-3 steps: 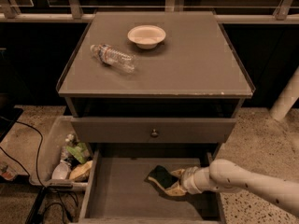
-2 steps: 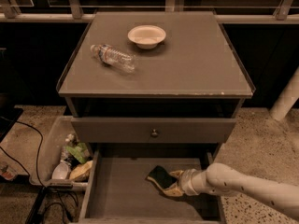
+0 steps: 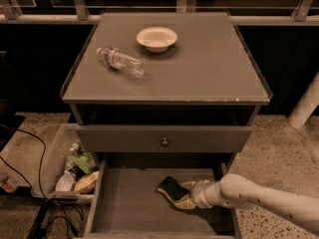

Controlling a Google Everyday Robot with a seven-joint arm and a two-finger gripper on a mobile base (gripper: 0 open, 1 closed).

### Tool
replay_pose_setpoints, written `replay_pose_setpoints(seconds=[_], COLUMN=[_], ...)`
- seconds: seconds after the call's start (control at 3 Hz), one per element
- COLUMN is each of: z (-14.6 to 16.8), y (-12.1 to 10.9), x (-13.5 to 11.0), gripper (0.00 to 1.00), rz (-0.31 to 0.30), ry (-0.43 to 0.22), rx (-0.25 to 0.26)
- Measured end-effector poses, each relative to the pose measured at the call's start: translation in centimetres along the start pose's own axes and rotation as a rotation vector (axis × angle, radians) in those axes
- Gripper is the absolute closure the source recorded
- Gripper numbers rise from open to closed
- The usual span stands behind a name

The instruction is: Place sponge into middle drawer

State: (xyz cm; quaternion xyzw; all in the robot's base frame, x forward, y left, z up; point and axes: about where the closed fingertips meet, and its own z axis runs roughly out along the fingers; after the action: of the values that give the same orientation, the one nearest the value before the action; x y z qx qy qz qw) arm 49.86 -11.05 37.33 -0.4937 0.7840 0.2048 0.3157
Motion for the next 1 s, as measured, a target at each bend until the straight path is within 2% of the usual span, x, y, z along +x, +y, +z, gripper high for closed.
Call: replay_pose_setpoints(seconds=[0.67,1.0], z=[0.01,0.01], y=[0.01,0.01], x=[0.0,0.0], gripper=[0.11,0.0], rz=[0.0,0.0], ry=[0.0,0.0], rx=[0.0,0.0])
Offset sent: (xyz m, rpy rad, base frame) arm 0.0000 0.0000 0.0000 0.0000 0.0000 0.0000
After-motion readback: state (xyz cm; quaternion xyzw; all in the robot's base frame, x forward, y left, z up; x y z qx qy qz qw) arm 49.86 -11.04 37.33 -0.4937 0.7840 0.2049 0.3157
